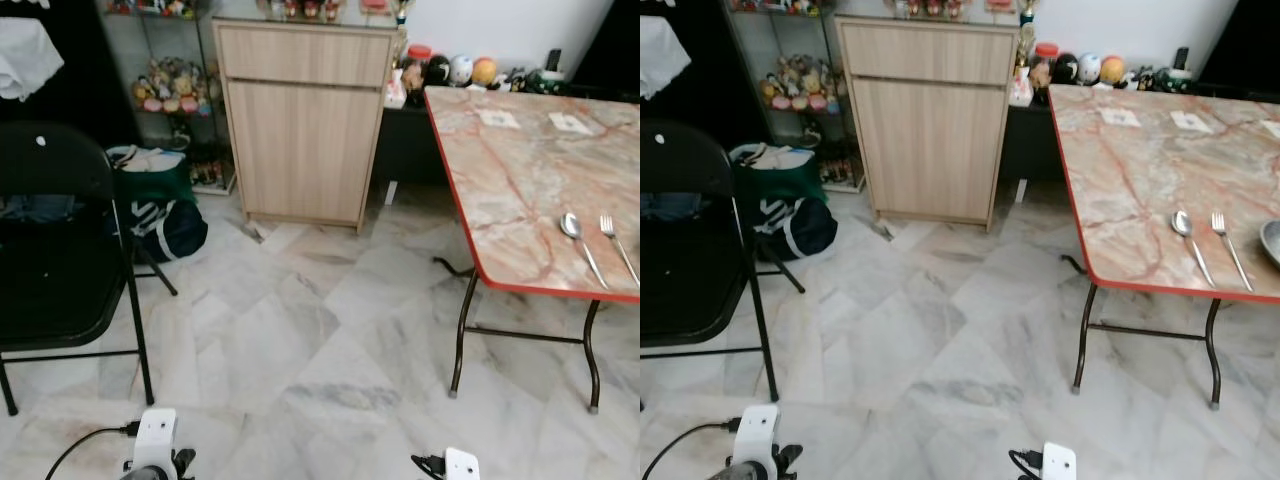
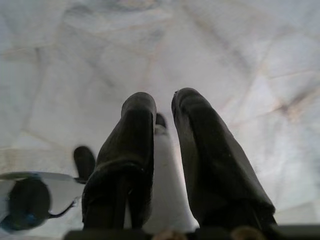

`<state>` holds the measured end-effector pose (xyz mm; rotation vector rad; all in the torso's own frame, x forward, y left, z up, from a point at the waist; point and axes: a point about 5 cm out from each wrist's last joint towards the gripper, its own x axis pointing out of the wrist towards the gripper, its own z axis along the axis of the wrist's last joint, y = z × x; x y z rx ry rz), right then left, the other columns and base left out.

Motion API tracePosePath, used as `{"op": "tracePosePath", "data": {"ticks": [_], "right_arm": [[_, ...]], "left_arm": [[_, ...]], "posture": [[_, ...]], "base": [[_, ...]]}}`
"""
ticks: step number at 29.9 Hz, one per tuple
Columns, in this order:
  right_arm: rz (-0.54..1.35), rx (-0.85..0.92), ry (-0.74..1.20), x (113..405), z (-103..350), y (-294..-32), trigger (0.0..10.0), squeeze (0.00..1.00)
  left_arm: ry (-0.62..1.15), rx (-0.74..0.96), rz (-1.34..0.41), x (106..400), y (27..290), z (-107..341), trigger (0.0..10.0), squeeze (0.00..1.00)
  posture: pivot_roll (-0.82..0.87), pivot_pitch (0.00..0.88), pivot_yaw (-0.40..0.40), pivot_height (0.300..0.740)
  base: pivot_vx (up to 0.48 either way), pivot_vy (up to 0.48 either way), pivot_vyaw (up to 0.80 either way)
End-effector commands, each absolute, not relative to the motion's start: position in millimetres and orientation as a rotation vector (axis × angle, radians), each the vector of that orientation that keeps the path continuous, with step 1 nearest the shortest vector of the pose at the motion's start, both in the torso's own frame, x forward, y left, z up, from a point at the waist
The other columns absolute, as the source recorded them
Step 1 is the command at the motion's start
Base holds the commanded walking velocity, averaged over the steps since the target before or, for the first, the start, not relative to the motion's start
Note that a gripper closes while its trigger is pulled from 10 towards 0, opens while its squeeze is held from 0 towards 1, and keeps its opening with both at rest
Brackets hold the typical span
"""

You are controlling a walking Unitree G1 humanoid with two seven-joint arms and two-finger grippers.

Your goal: Setting the table

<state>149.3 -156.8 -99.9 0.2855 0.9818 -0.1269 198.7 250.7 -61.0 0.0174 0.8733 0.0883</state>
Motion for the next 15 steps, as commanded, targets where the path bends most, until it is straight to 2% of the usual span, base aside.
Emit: {"op": "tracePosePath", "data": {"ticks": [1,15], "right_arm": [[-0.137,0.269,0.985,144.5,-101.2,-162.8,10.0,0.00],[-0.110,0.255,0.947,176.2,-89.6,-158.1,10.0,0.00]], "left_arm": [[0.912,0.020,0.082,187.1,247.4,-68.4,10.0,0.00],[0.921,0.022,0.061,181.1,244.1,-71.9,10.0,0.00]], "posture": [[0.19,0.000,-0.085,0.740],[0.17,0.000,-0.092,0.740]], "base": [[0.000,-0.480,0.00],[0.000,-0.480,0.00]]}}
